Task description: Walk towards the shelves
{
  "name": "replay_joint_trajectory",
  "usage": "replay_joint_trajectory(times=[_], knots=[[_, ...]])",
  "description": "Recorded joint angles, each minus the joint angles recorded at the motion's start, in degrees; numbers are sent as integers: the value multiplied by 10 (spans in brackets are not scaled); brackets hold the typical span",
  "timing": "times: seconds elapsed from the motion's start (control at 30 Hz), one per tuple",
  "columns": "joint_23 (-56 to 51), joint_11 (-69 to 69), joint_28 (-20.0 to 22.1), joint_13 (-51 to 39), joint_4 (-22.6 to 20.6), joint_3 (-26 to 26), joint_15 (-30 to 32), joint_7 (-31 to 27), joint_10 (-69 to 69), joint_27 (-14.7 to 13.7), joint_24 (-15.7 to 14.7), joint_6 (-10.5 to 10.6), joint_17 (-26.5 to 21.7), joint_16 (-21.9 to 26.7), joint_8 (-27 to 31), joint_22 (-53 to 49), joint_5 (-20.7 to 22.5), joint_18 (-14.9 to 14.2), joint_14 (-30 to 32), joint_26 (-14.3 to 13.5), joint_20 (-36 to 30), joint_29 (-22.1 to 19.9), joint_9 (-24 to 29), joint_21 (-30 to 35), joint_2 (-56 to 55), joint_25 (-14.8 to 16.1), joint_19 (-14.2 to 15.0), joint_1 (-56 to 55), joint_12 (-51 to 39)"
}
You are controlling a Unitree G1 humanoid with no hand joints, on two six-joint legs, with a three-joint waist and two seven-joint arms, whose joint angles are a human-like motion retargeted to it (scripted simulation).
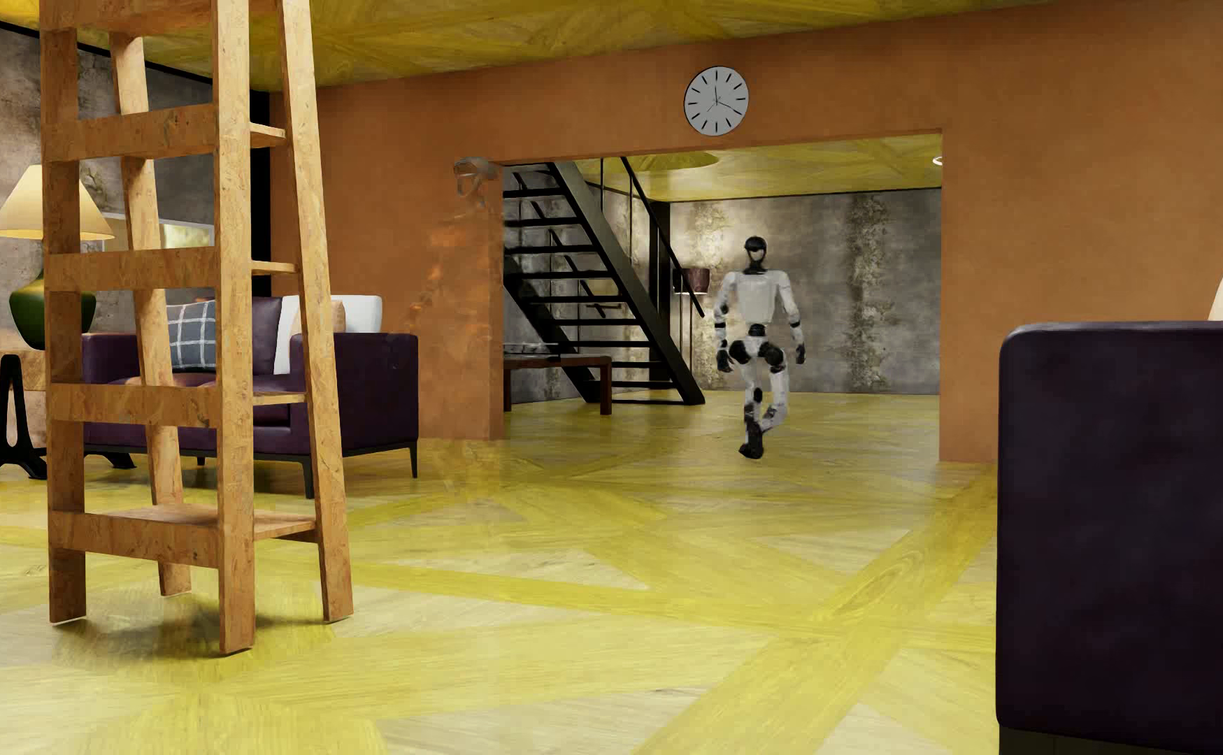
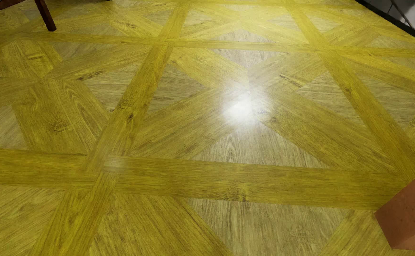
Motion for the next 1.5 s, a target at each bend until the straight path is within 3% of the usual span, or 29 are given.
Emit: replay_joint_trajectory(times=[0.07,0.13,0.2,0.27,0.37,0.47,0.5,0.63,0.77,0.87,0.93,1.1,1.23,1.4,1.5], knots=[[72,70,0,14,-26,-66,-168,0,-30,0,0,10,3,4,0,-26,21,0,-71,0,6,0,10,62,-93,0,0,106,-35],[117,-21,0,47,-28,-138,-231,0,-54,0,0,24,3,14,0,-94,40,0,-151,0,39,0,10,81,-171,0,0,194,-60],[136,-202,0,87,-19,-189,-206,0,-61,0,0,35,3,29,0,-189,42,0,-215,0,91,0,3,91,-220,0,0,257,-73],[136,-374,0,126,-14,-215,-165,0,-45,0,0,30,9,35,0,-264,25,0,-266,0,149,0,-10,83,-257,0,0,290,-85],[117,-440,0,180,34,-244,-192,0,-15,0,0,21,19,40,0,-315,-15,0,-331,0,190,0,-22,99,-274,0,0,350,-103],[131,-315,0,179,109,-268,-52,0,32,0,0,23,21,23,0,-281,-14,0,-303,0,207,0,-36,136,-302,0,0,380,-73],[150,-267,0,163,129,-263,-41,0,63,0,0,30,22,10,0,-237,-10,0,-274,0,207,0,-33,139,-305,0,0,377,-70],[111,-237,0,93,154,-242,-134,0,129,0,0,32,3,6,0,-59,2,0,-66,0,97,0,-6,113,-246,0,0,298,-88],[16,-267,0,66,159,-205,-178,0,92,0,0,37,-37,30,0,-41,8,0,130,0,107,0,-3,16,-186,0,0,230,-37],[13,-269,0,63,170,-188,-201,0,47,0,0,49,-47,52,0,-61,12,0,133,0,116,0,-6,-103,-153,0,0,233,-20],[30,-266,0,54,177,-185,-216,0,25,0,0,56,-56,57,0,-60,11,0,130,0,128,0,-8,-144,-141,0,0,222,-23],[54,-257,0,45,171,-150,-247,0,-11,0,0,52,-77,63,0,-82,-2,0,44,0,160,0,-2,-115,-129,0,0,195,-44],[27,-263,0,49,165,-135,-234,0,-30,0,0,53,-70,58,0,-103,-14,0,-21,0,167,0,5,-98,-124,0,0,158,-47],[4,-292,0,18,147,-103,-241,0,-32,0,0,51,-63,45,0,-90,-18,0,-36,0,149,0,24,-50,-115,0,0,95,-46],[-49,-288,0,-7,146,-98,-246,0,-37,0,0,55,-70,35,0,-82,-24,0,-79,0,118,0,33,-30,-123,0,0,67,-25]])
